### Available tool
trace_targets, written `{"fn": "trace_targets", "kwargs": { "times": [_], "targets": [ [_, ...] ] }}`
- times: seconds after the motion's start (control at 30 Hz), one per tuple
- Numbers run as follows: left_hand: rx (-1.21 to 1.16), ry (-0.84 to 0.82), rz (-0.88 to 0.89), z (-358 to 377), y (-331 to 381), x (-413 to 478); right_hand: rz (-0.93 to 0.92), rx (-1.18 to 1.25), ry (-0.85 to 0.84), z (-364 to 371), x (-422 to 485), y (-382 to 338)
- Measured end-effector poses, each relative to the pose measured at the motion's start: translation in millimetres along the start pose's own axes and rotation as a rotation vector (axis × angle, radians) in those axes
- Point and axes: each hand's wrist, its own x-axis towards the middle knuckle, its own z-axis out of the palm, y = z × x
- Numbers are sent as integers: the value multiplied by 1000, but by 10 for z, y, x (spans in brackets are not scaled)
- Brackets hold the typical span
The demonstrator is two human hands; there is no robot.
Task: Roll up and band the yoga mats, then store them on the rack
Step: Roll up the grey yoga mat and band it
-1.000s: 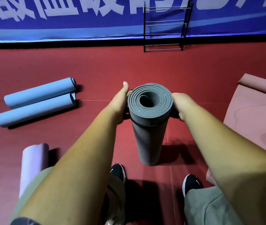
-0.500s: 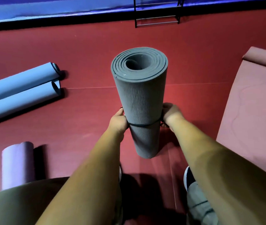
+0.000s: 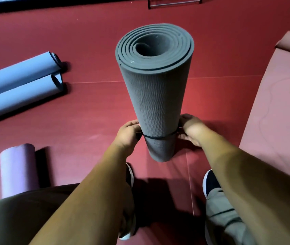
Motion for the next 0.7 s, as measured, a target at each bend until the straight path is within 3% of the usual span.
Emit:
{"fn": "trace_targets", "kwargs": {
  "times": [0.17,0.33,0.53,0.7],
  "targets": [
    [12,-206,4,102,98,-337,29,123,-106,-86,-192,-13],
    [-21,-139,-55,144,-58,-329,14,70,-171,-55,-311,59],
    [132,-99,55,118,-318,-149,65,65,22,50,-345,254],
    [185,-74,59,142,-212,-131,67,18,14,-9,-398,195]
  ]
}}
